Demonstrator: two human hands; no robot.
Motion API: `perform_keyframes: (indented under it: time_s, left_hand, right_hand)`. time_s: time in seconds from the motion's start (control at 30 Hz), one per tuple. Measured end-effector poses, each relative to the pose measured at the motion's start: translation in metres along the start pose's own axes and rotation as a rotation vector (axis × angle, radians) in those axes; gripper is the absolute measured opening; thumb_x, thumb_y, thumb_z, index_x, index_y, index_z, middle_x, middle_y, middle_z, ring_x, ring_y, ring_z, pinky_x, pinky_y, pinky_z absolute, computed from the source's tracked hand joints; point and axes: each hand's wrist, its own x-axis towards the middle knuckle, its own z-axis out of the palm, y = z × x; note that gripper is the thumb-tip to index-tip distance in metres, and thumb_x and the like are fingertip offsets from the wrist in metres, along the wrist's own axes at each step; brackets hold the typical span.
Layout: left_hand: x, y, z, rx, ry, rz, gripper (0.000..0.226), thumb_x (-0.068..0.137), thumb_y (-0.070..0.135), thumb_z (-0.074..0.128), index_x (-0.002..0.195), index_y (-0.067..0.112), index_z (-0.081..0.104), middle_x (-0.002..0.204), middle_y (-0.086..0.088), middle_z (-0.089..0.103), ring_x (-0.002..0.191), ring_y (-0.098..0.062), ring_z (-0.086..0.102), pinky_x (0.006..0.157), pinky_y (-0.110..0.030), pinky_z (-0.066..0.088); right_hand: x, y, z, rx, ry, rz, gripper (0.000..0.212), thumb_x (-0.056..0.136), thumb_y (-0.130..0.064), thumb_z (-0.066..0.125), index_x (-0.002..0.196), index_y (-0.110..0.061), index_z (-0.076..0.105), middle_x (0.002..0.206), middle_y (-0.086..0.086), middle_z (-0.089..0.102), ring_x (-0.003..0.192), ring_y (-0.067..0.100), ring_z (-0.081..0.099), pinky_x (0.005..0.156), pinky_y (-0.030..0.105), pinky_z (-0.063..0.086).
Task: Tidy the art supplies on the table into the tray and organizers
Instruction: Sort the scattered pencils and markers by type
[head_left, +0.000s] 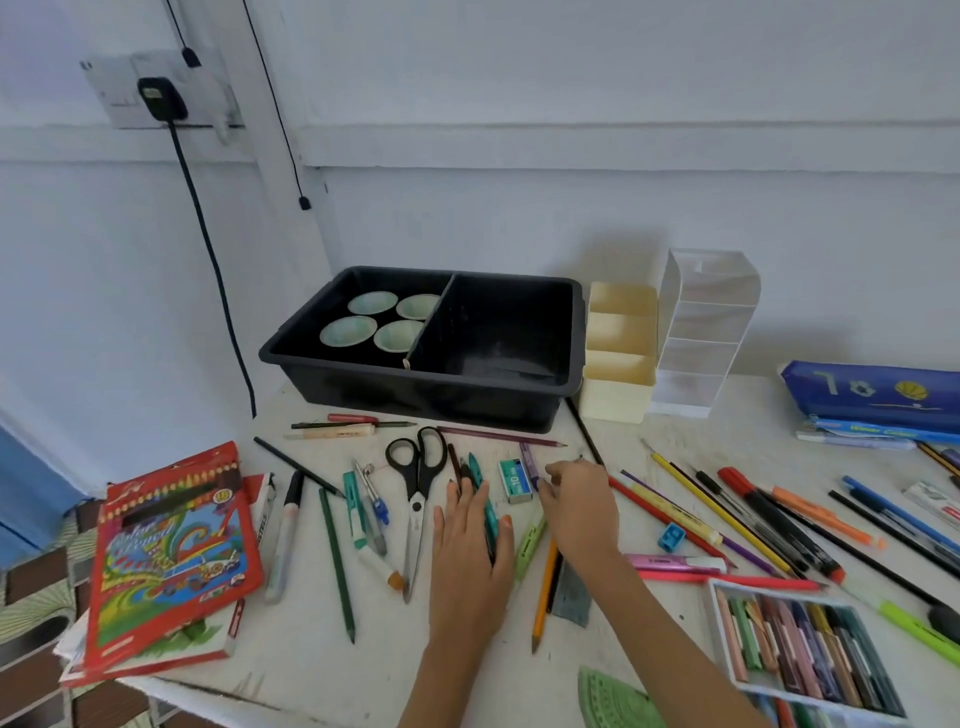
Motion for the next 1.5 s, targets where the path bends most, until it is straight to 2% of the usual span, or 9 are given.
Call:
perform_keyframes:
  time_s: [0.3,0.47,0.57,0.7,0.8,1.0,1.13,1.3,1.5]
  left_hand:
    - [-0.002,0.005,-0.005,-0.055,-0.014,-0.029,0.063,0.089,0.043,0.024,0.148,0.022,0.024,0.156,0.010,0.010,0.139,0.007,-0.009,0.108,-0.011,-0.018]
    - [-0.002,0.004,-0.005,-0.108,-0.009,-0.030,0.051,0.099,0.028,0.032,0.148,0.021,0.024,0.157,0.008,0.012,0.140,0.005,-0.008,0.112,-0.015,-0.014]
    - [-0.003,0.003,-0.005,-0.136,0.009,-0.031,0.048,0.100,0.024,0.033,0.147,0.022,0.025,0.156,0.009,0.013,0.142,0.003,-0.005,0.114,-0.018,-0.011]
    - [-0.006,0.004,-0.015,-0.157,0.052,-0.023,0.047,0.094,0.029,0.030,0.140,0.020,0.040,0.148,0.006,0.036,0.140,-0.004,0.021,0.119,-0.034,0.010]
    - [-0.008,-0.006,-0.028,0.056,0.183,0.034,0.045,0.090,0.031,0.032,0.124,0.014,0.056,0.125,-0.002,0.060,0.122,-0.016,0.052,0.108,-0.044,0.037]
    - [-0.001,-0.041,-0.057,0.279,0.318,-0.070,0.033,0.071,0.002,0.076,0.102,0.006,0.066,0.097,-0.007,0.067,0.092,-0.025,0.064,0.080,-0.039,0.056]
    - [-0.006,-0.048,-0.065,0.342,0.391,-0.036,0.026,0.065,-0.003,0.079,0.088,0.005,0.069,0.083,-0.006,0.066,0.075,-0.024,0.062,0.063,-0.034,0.054]
    - [-0.005,-0.047,-0.067,0.345,0.402,-0.119,0.033,0.062,-0.001,0.082,0.092,0.003,0.069,0.080,-0.008,0.068,0.073,-0.025,0.060,0.061,-0.035,0.053]
    - [-0.007,-0.040,-0.067,0.373,0.474,-0.147,0.029,0.059,0.000,0.084,0.084,0.004,0.071,0.066,-0.007,0.065,0.065,-0.025,0.058,0.056,-0.034,0.046]
  right_hand:
    - [0.008,-0.009,0.018,-0.208,0.073,0.066,0.026,0.093,-0.036,0.052,0.104,-0.019,0.069,0.104,0.002,0.060,0.103,0.019,0.048,0.084,0.031,0.041]
    - [0.002,-0.007,0.020,0.109,0.248,0.093,0.020,0.084,-0.027,0.065,0.099,-0.014,0.071,0.092,0.001,0.065,0.092,0.017,0.053,0.075,0.030,0.046]
    - [-0.006,-0.015,0.011,0.417,0.226,0.087,0.012,0.082,-0.020,0.068,0.094,-0.017,0.068,0.089,-0.002,0.064,0.088,0.015,0.059,0.074,0.029,0.050]
    - [-0.019,-0.033,-0.006,0.668,0.146,0.116,0.009,0.084,-0.020,0.068,0.093,-0.023,0.065,0.082,-0.011,0.064,0.078,0.005,0.061,0.066,0.015,0.047]
    - [-0.027,-0.042,-0.010,0.822,0.124,0.134,0.003,0.086,-0.020,0.066,0.089,-0.019,0.066,0.073,-0.006,0.066,0.066,0.002,0.061,0.061,0.013,0.047]
    - [-0.042,-0.051,0.013,0.906,0.071,0.197,0.010,0.087,-0.021,0.065,0.093,-0.013,0.067,0.080,0.003,0.069,0.074,0.016,0.066,0.068,0.026,0.054]
    - [-0.051,-0.057,0.025,0.902,0.045,0.195,0.008,0.087,-0.019,0.065,0.092,-0.014,0.068,0.080,-0.001,0.069,0.074,0.009,0.066,0.064,0.017,0.051]
    - [-0.062,-0.065,0.029,0.905,0.029,0.198,0.005,0.087,-0.023,0.065,0.092,-0.021,0.065,0.080,-0.003,0.069,0.076,0.013,0.066,0.069,0.023,0.053]
    - [-0.069,-0.064,0.019,0.915,0.059,0.211,0.007,0.088,-0.020,0.063,0.085,-0.026,0.062,0.075,-0.008,0.066,0.064,0.004,0.064,0.058,0.012,0.049]
